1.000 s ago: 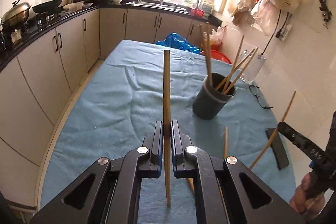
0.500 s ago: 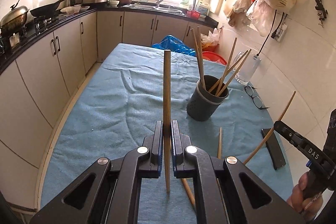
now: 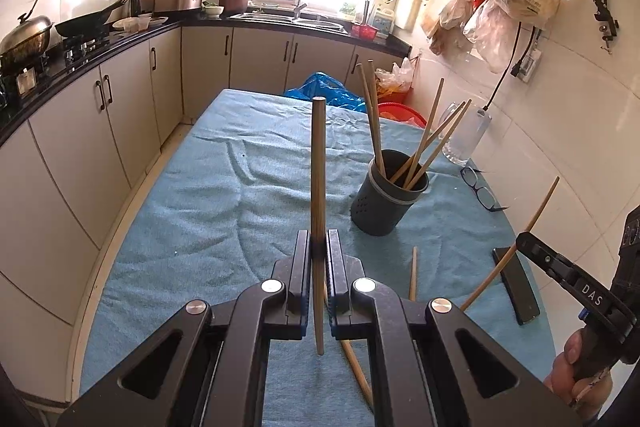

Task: Organize utensils
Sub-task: 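Carry the chopstick over the grey holder cup and lower it inside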

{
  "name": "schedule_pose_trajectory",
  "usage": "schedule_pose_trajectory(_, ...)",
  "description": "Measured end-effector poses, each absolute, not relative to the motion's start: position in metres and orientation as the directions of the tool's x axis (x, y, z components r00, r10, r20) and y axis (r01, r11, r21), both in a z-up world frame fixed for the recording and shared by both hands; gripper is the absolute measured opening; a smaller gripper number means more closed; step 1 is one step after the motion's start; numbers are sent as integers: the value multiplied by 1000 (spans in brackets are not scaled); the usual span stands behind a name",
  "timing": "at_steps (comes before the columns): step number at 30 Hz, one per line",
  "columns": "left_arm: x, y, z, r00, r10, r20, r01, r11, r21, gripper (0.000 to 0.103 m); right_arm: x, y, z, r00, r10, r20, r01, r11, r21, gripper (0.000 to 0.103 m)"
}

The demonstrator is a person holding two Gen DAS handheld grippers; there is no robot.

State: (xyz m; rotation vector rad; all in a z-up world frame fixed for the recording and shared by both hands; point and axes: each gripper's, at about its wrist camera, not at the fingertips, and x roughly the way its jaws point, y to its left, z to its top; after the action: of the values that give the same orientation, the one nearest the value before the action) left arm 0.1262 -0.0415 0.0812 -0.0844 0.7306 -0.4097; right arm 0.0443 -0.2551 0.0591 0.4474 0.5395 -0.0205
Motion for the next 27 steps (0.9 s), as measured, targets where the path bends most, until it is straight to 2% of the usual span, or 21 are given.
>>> schedule_pose_trajectory(27, 126, -70, 112, 666, -436, -606, 411, 892, -190, 6, 39, -269, 76, 880, 90, -465, 136, 893, 430, 8)
